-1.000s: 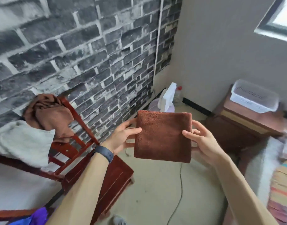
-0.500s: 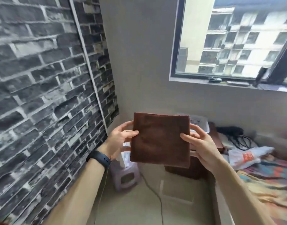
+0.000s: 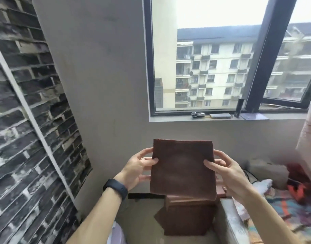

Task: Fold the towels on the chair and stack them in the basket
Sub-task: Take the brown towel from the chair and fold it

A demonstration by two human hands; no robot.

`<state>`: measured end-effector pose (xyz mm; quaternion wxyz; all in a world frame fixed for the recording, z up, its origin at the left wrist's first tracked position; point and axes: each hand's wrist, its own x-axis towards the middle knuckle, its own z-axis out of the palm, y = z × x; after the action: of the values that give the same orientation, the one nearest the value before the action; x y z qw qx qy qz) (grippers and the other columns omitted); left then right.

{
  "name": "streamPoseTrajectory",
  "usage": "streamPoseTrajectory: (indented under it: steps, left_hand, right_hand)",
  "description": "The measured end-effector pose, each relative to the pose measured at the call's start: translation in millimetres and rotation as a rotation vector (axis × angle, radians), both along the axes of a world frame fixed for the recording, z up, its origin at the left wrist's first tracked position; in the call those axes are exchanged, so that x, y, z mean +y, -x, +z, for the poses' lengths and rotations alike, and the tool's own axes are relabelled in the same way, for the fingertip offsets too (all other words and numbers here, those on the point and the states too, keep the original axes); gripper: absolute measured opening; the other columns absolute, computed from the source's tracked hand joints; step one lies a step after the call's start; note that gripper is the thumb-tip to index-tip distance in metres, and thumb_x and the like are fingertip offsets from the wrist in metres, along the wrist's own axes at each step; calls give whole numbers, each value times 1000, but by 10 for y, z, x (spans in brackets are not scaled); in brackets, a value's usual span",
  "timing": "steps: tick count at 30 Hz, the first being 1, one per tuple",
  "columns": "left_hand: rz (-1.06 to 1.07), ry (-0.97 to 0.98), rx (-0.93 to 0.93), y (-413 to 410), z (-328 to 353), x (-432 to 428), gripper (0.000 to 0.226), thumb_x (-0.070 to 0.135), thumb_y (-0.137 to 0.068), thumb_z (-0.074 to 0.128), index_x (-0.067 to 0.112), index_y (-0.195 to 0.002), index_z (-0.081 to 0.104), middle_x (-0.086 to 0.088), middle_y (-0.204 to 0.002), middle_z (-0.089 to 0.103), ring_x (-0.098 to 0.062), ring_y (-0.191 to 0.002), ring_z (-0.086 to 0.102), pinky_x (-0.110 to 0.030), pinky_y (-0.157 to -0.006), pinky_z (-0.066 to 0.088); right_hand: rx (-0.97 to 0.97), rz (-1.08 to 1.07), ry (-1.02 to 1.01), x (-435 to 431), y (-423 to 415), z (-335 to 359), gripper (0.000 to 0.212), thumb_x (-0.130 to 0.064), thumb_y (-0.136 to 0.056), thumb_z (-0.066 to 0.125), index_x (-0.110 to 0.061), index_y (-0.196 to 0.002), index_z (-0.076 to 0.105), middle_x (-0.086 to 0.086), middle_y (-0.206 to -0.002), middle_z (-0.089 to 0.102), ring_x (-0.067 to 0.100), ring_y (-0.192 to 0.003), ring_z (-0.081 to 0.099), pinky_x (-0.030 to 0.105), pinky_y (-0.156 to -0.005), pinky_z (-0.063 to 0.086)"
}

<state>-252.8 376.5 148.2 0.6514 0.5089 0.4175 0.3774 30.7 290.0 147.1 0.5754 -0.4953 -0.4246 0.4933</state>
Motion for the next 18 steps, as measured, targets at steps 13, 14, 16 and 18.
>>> streamPoseTrajectory:
  steps: [13,14,16,18]
  left_hand:
    - [5,79,38,-1370,-389,1860,36,14,-90,67,26,-124,62,-7,-106,74,-22,-95,69,-49,-87,55]
    - [16,92,40,-1472,-433,1972,36,14,-91,67,26,-124,62,-6,-105,74,-21,-93,69,-46,-84,56]
    - [42,125,40,-1657,-548,2174,35,13,-91,66,25,-124,62,-6,-105,74,-19,-90,69,-42,-78,57]
    - [67,178,43,-1801,-713,2350,35,12,-91,66,25,-123,61,-6,-104,74,-18,-87,70,-40,-72,58]
  right_hand:
    - [6,-49,93,1816,-1306,-375,46,-23,-76,82,-23,-120,67,13,-96,74,26,-82,74,33,-57,57]
    - [4,-38,107,1962,-1411,-404,41,-19,-80,78,-23,-120,67,14,-97,74,26,-82,74,33,-57,57]
    - [-12,-15,137,2258,-1623,-511,37,-16,-84,76,-23,-119,68,14,-98,74,26,-83,74,31,-56,57]
    - [-28,6,185,2528,-1783,-659,33,-16,-85,75,-25,-117,69,12,-98,75,25,-85,74,33,-58,57]
